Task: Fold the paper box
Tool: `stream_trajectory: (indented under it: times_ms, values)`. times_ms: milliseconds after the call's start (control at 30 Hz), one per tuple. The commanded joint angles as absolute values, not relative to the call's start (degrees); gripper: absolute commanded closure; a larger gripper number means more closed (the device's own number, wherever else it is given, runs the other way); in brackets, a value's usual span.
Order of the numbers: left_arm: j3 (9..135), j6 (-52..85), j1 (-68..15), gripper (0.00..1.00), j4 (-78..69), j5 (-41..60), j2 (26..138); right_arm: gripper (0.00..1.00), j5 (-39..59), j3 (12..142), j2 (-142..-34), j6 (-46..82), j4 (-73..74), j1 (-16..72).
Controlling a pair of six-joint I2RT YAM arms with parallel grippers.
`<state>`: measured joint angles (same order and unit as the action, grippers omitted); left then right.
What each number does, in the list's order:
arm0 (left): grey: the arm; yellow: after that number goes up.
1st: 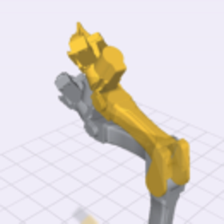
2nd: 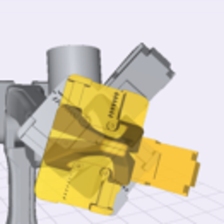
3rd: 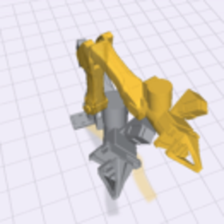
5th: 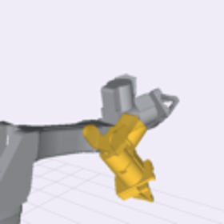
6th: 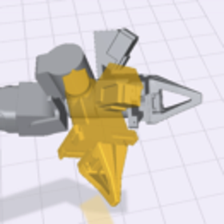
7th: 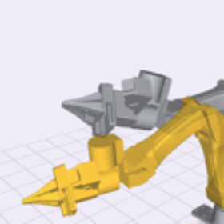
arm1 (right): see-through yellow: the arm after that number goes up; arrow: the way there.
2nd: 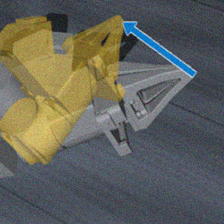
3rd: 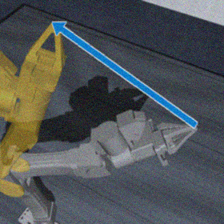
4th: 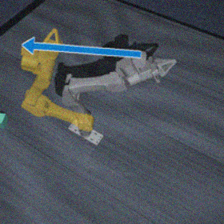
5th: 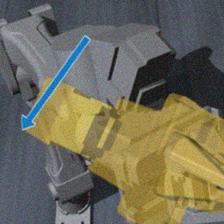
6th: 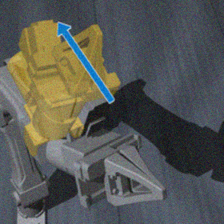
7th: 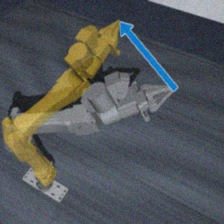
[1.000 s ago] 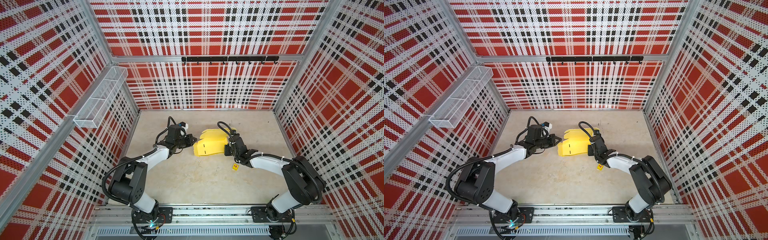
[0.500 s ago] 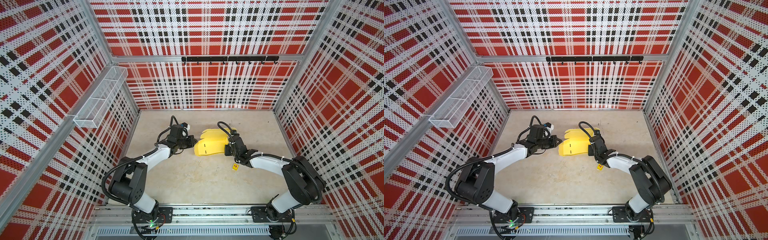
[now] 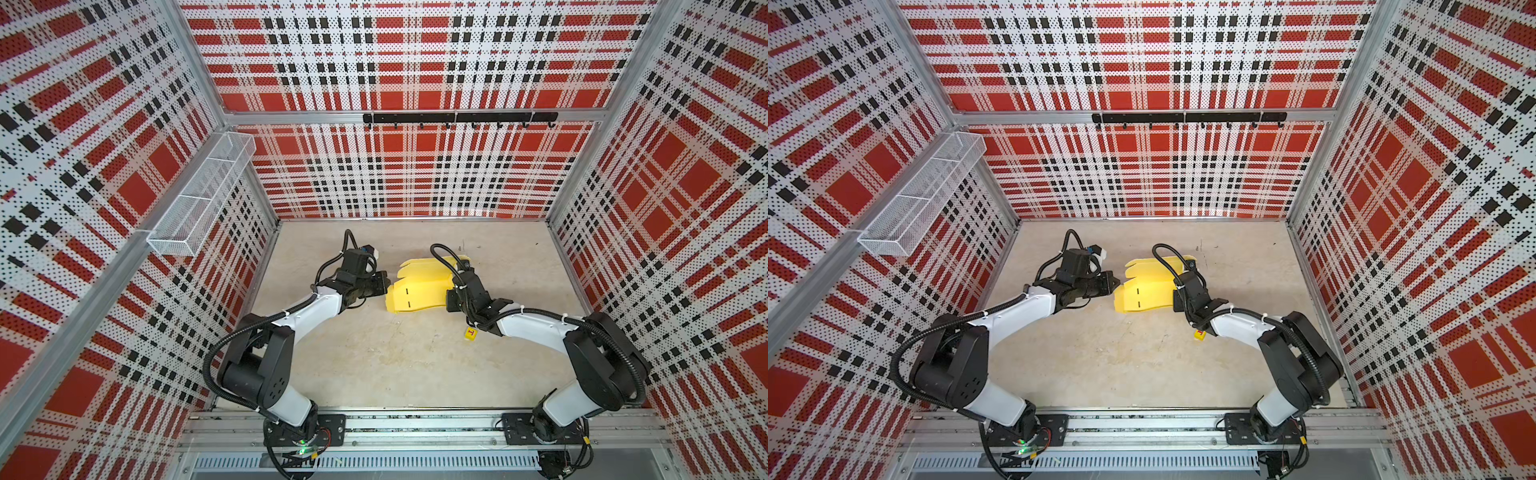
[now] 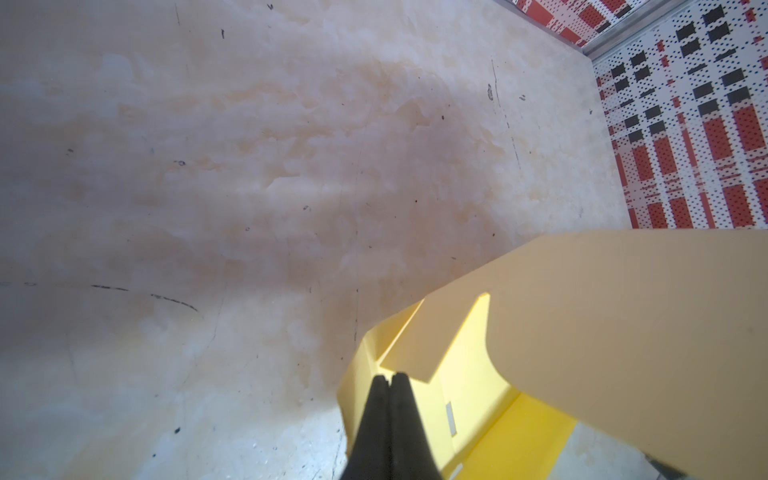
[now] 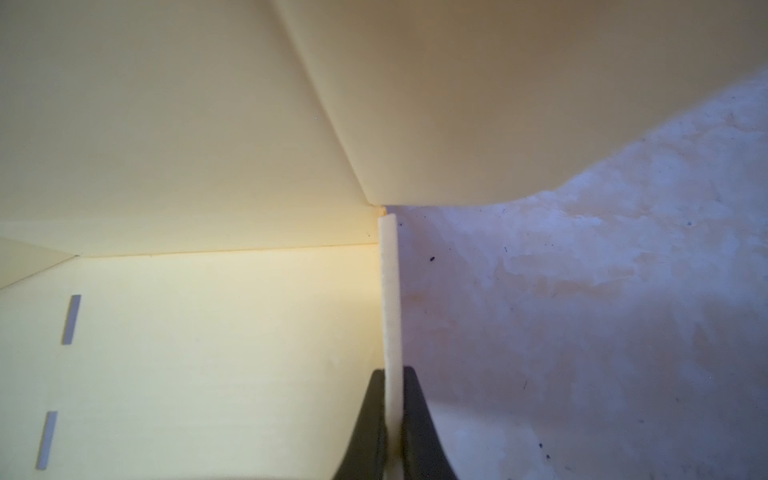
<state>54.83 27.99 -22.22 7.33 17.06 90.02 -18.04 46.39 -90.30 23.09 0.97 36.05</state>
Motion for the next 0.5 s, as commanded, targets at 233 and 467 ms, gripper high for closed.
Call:
stream_trajectory:
  times_ms: [233,467]
  values:
    - [54.6,26.9,-22.3,1.0,5.7,15.8,90.9,0.92,-19.6,50.2,-91.7,22.5,2.6,38.2]
    - [54.8,27.4,-23.4,1.0,5.6,18.5,90.7,0.93,-20.5,51.8,-92.8,24.4,1.0,38.5]
